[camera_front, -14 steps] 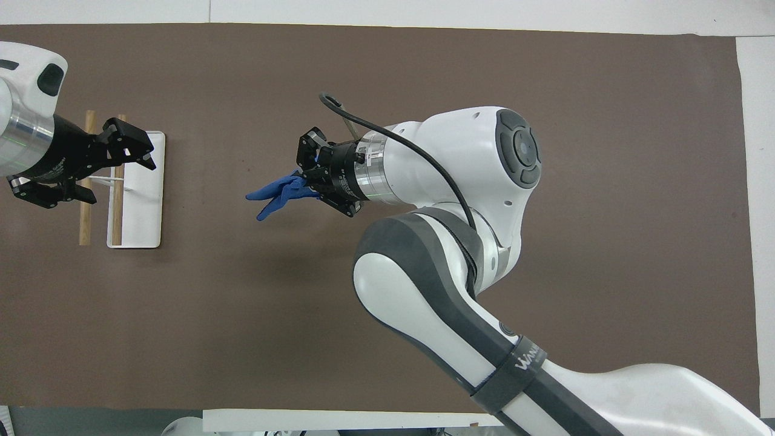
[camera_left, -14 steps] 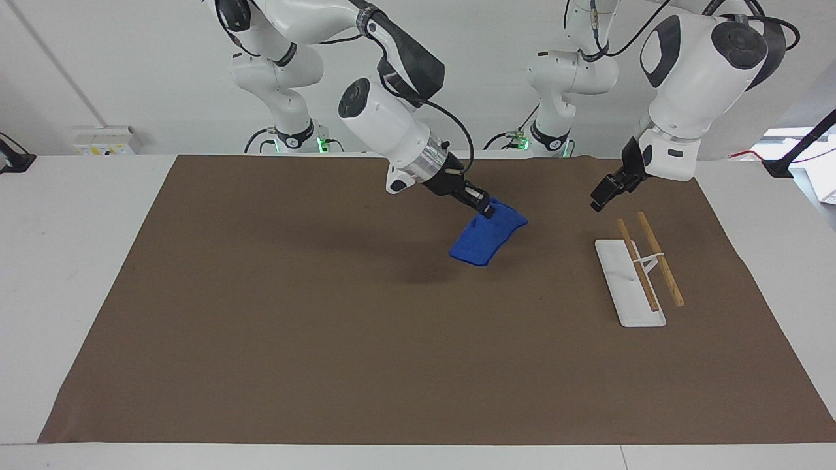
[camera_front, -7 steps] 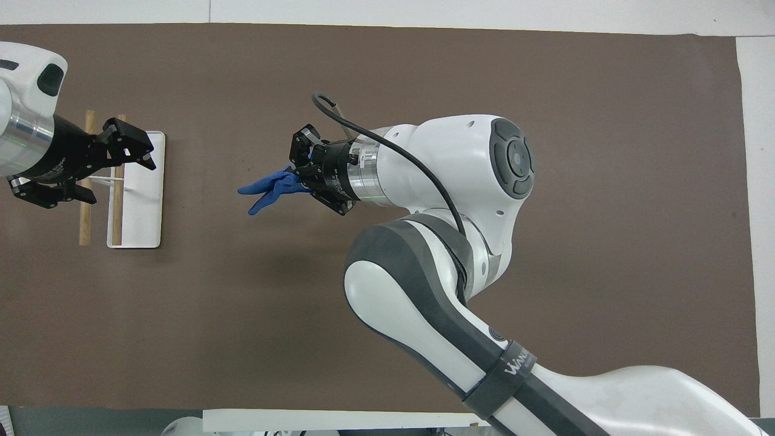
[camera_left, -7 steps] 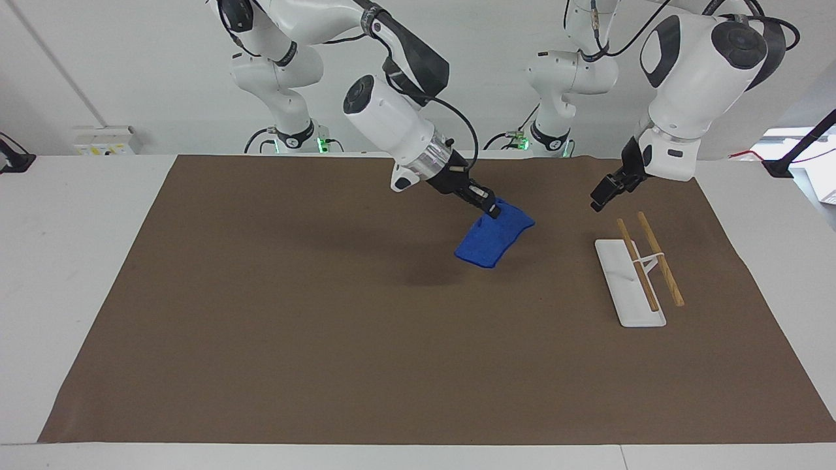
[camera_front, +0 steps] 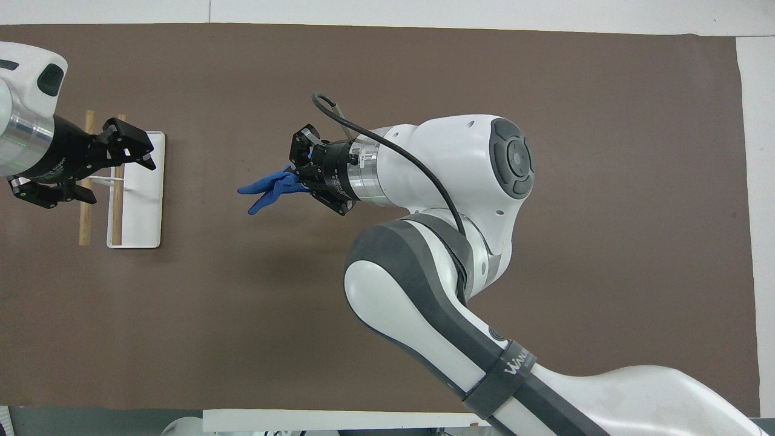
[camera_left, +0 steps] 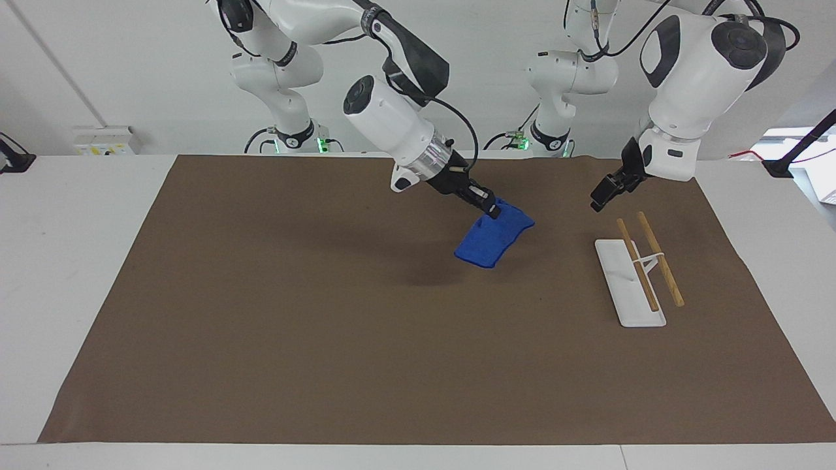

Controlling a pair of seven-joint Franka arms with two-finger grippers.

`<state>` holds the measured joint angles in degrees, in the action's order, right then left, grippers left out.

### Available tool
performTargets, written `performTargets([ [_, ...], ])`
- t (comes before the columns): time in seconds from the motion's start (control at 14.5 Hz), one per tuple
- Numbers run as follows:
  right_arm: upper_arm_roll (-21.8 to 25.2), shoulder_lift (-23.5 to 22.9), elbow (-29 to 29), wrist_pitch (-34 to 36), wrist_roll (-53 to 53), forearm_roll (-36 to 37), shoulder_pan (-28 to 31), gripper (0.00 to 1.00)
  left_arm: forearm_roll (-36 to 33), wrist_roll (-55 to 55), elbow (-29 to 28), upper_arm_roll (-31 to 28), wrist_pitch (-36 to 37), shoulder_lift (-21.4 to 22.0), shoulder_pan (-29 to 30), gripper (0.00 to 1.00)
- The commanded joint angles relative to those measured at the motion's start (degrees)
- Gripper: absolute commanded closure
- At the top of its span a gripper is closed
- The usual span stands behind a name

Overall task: Right arm passes towel to left arm to hang
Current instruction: 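Hold the towel still while the left gripper reaches toward it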

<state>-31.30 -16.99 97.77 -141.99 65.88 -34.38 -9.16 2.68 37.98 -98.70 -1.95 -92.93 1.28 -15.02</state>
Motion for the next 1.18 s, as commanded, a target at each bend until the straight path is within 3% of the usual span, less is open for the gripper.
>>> performTargets([
  [0.0,-0.25,0.02,0.32,-1.10,0.48,-0.95,0.10,1.00,-0.13,4.12,0.09,-1.12,6.09,0.83,0.52,0.00],
  [0.35,-0.25,0.02,0.32,-1.10,0.48,-0.95,0.10,1.00,-0.65,3.85,0.17,-1.21,6.62,0.83,0.69,0.00],
  [0.48,-0.25,-0.06,0.32,-1.10,0.48,-0.95,0.10,1.00,-0.57,6.38,-2.88,-0.95,3.65,2.13,0.52,0.00],
  [0.76,-0.25,-0.06,0.32,-1.10,0.48,-0.95,0.10,1.00,0.57,34.20,-18.69,-0.25,-19.08,8.11,-7.46,0.00],
  [0.9,-0.25,0.02,0.32,-1.10,0.48,-0.95,0.10,1.00,3.46,44.76,-19.95,-0.25,-23.33,7.60,-9.75,0.00],
  [1.11,-0.25,0.02,0.32,-1.10,0.48,-0.95,0.10,1.00,4.27,52.79,-21.09,-0.25,-23.52,7.85,-11.95,0.00],
])
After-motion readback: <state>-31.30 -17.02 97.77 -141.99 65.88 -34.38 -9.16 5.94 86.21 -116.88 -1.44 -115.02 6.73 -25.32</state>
